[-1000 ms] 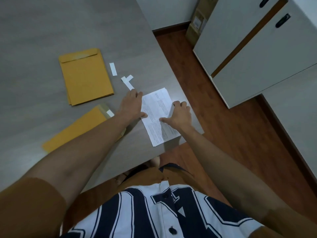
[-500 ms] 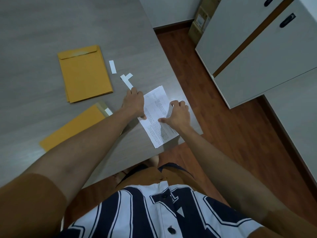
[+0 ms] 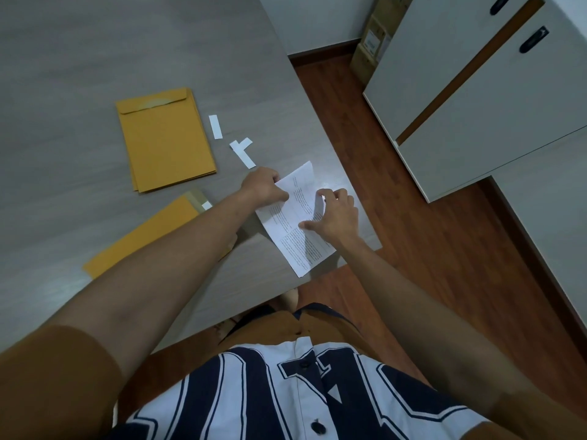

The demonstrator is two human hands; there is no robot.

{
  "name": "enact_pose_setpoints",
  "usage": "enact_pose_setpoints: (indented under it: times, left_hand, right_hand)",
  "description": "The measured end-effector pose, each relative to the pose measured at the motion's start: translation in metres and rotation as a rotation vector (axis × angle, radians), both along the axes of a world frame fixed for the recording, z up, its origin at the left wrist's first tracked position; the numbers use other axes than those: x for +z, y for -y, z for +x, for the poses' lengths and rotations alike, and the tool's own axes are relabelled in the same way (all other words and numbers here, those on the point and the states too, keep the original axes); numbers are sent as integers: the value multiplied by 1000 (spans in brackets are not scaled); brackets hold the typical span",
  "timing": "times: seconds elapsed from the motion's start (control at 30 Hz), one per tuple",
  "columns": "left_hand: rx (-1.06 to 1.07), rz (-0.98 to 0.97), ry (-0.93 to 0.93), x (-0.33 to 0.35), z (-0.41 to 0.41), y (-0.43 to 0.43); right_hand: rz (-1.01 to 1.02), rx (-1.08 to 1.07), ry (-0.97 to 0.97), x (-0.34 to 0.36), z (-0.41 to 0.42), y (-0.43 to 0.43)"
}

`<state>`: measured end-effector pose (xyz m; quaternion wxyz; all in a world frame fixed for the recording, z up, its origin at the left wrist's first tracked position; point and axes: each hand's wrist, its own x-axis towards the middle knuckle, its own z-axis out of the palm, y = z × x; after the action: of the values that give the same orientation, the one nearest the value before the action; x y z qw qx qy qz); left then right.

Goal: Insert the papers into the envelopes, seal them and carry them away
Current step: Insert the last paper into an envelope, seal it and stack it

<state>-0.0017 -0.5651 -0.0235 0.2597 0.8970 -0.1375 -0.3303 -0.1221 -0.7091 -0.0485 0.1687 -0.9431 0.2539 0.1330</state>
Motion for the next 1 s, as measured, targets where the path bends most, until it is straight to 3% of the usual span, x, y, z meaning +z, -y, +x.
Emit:
enact_pose_setpoints:
  times: [0.2,0.4,0.5,0.7,1.0]
  left_hand:
    - [14,-114,1,15,4,-24]
    - [421,-479,-127,36,13,-93]
    - [551,-635,-158,41,13,-137]
    - [787,-745,-107,39,-10,-220]
    - [1015,-611,82,37,-59,-298]
  right_hand:
    - [115,-62,92,2,4,-5]
    - [629,-400,388,27,38,-20]
    - [909,-445,380,36,64,-40]
    - [1204,-196,251,48,98,-99]
    - [1155,60,228,65,102,-196]
